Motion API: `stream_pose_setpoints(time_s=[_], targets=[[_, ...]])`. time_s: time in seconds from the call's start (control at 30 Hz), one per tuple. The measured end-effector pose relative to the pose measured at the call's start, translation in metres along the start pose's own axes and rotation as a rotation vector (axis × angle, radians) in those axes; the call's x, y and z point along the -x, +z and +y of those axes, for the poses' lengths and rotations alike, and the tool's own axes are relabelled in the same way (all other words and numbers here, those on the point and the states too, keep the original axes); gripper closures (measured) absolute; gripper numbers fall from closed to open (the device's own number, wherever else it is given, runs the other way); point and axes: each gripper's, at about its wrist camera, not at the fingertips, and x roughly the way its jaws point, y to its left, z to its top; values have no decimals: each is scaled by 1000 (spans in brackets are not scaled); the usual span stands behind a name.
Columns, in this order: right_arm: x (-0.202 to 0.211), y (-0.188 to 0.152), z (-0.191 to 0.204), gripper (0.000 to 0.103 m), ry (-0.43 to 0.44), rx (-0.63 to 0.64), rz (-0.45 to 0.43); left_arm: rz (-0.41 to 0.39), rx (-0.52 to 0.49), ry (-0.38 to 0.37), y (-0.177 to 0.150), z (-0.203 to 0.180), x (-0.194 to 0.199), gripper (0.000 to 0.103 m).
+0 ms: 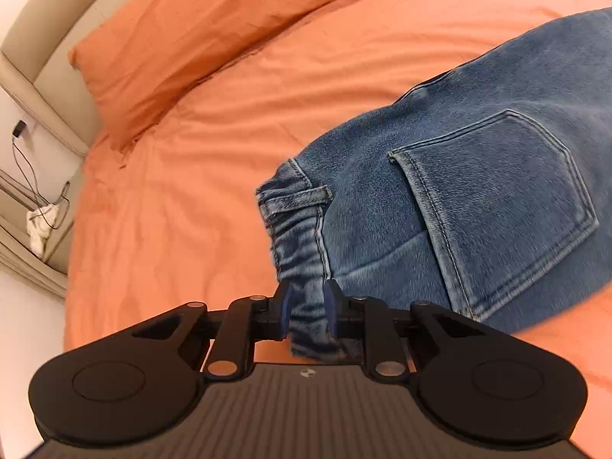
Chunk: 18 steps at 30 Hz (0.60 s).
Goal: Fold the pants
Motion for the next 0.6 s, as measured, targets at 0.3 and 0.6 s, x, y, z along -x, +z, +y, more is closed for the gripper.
stream_pose_setpoints(time_s=[0.3, 0.6], targets=[[-30, -5, -2, 91, -11, -11, 46, 116, -63, 18, 21, -26, -64, 103], [-18, -8, -22, 83, 56, -100, 47, 116, -37, 75, 25, -17, -37, 88]])
